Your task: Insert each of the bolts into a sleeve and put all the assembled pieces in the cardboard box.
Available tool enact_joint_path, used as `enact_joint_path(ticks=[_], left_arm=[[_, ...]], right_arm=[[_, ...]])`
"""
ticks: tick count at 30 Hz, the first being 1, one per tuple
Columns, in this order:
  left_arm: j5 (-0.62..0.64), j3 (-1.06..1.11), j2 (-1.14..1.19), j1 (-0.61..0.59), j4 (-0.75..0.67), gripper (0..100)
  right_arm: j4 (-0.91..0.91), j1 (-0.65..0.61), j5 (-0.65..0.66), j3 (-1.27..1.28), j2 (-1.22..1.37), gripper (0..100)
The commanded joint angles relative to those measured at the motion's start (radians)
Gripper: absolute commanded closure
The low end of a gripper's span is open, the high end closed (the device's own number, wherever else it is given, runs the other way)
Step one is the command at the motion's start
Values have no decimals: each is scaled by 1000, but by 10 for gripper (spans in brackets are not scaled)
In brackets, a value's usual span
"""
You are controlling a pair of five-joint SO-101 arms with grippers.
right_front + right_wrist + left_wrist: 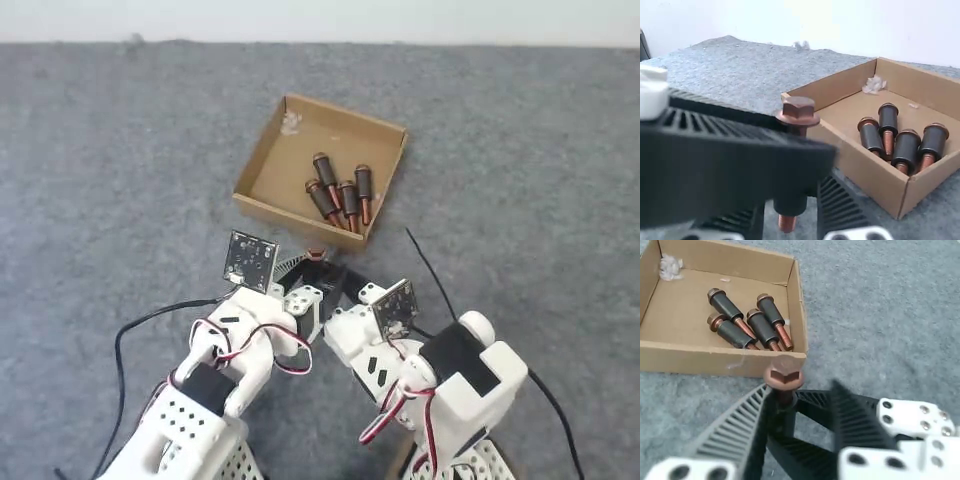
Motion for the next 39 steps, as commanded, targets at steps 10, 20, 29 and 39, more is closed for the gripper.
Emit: enact_joint_path(ticks=[10, 20, 29, 39], left_arm=[[38, -219, -2, -66, 129, 734], [38, -596, -3, -169, 523, 704], [37, -588, -3, -423, 519, 962], [-89, -394, -23, -583, 476, 988]], right_arm=[[-18, 33, -5, 25, -13, 992], [-16, 36, -5, 25, -12, 992], [-15, 36, -5, 25, -12, 992], [10, 45, -5, 25, -13, 992]])
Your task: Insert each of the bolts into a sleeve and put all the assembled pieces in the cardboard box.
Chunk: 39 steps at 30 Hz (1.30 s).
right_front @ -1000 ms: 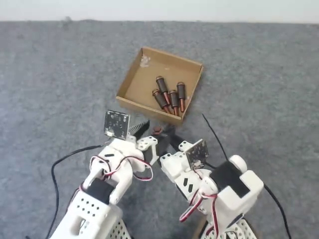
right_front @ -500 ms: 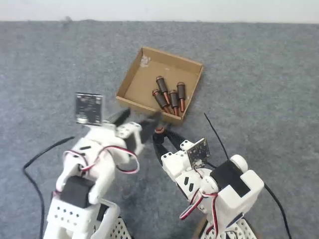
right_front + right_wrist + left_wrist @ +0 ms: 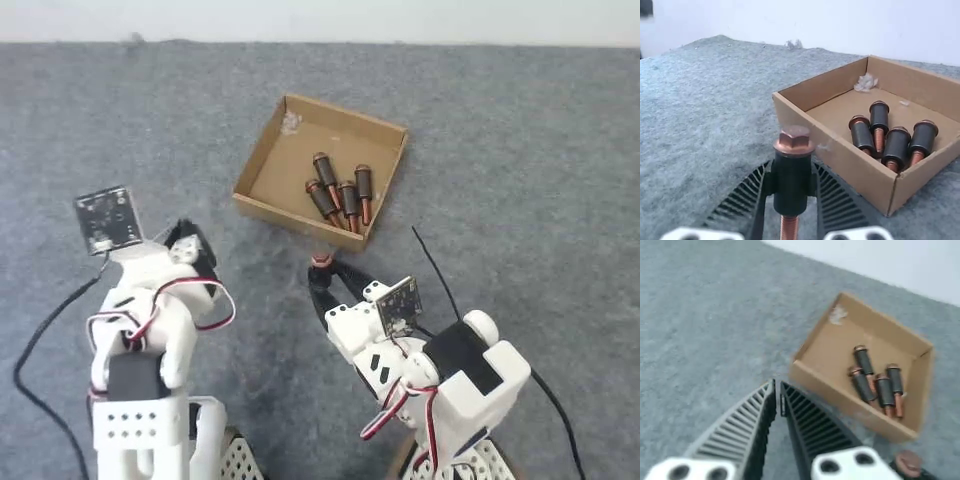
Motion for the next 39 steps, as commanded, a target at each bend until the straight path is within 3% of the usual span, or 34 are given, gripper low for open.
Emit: enact_joint_path(ticks=[1, 6, 11, 24, 32, 36, 39], left_arm=[[-120, 90, -55, -15, -64, 988], [-141, 289, -273, -17, -94, 988], [-143, 410, -502, -18, 28, 988], [-146, 450, -480, -18, 55, 988], [-146, 450, -480, -12, 121, 988], [-146, 450, -480, -15, 123, 988], [-215, 450, -480, -15, 150, 988]], right_arm=[[-2, 16, -5, 25, -13, 992], [-4, 16, -5, 29, -36, 992], [28, 56, -5, 49, -128, 993], [395, 64, -5, 43, -412, 993], [805, 65, -5, 38, -779, 993], [1142, 76, -5, -12, -1033, 993], [1394, 113, -8, -87, -1227, 993]])
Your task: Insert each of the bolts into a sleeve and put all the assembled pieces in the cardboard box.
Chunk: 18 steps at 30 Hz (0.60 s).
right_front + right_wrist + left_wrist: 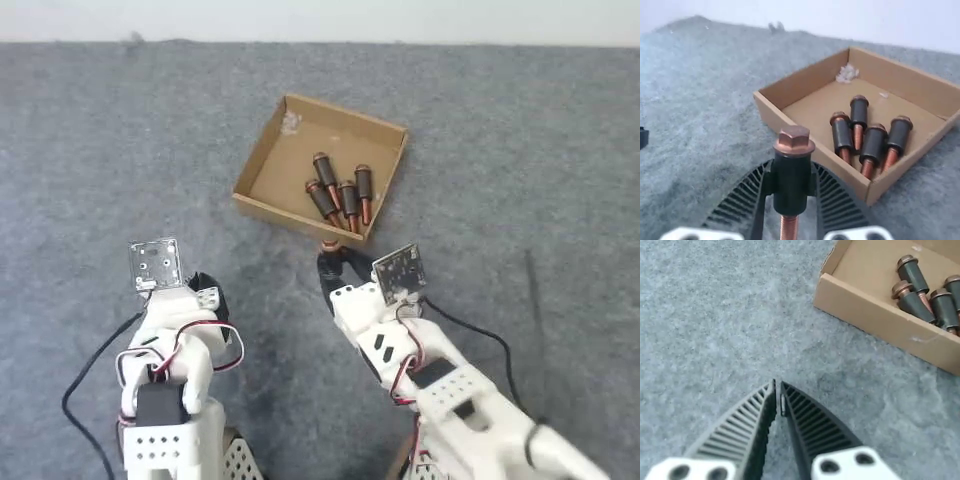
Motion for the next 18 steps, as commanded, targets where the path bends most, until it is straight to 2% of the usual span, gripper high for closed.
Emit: enact_joint_path(ticks=[1, 3, 6, 11, 18], left_arm=[[-109, -7, -21, -6, 25, 988], [-186, -7, -21, -6, 26, 988], [-259, -7, -21, -6, 43, 988], [-259, -7, -21, -6, 46, 988], [-259, -7, -21, -6, 46, 988]], right_arm=[[311, 53, -9, -129, -268, 993], [455, 73, -9, -189, -366, 993], [579, 113, -6, -269, -447, 993], [610, 199, -6, -385, -414, 993], [611, 242, -6, -583, -137, 993]])
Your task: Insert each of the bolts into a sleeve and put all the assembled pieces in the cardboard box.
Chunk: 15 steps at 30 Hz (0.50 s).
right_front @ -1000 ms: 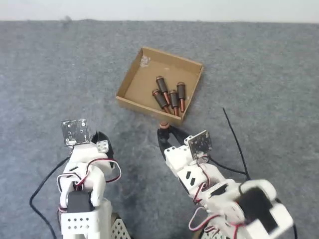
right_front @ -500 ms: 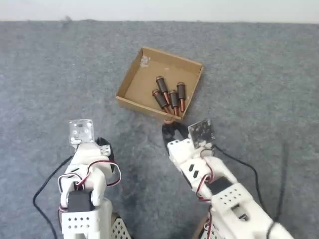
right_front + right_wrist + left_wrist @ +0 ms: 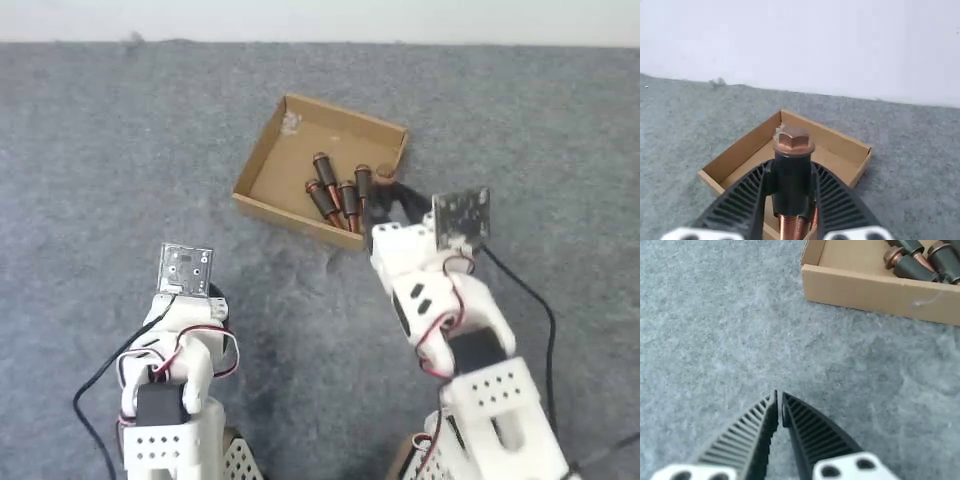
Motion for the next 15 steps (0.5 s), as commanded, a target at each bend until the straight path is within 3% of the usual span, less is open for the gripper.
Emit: enact_joint_path(ticks=[1, 9, 15], left_arm=[[-6, -7, -21, -6, 5, 988], [-8, -7, -21, -8, 5, 988], [-9, -7, -21, -9, 5, 988]], right_arm=[[5, 16, -6, -176, 156, 993], [10, 18, -6, -470, 549, 993], [197, 28, -6, -738, 809, 993]])
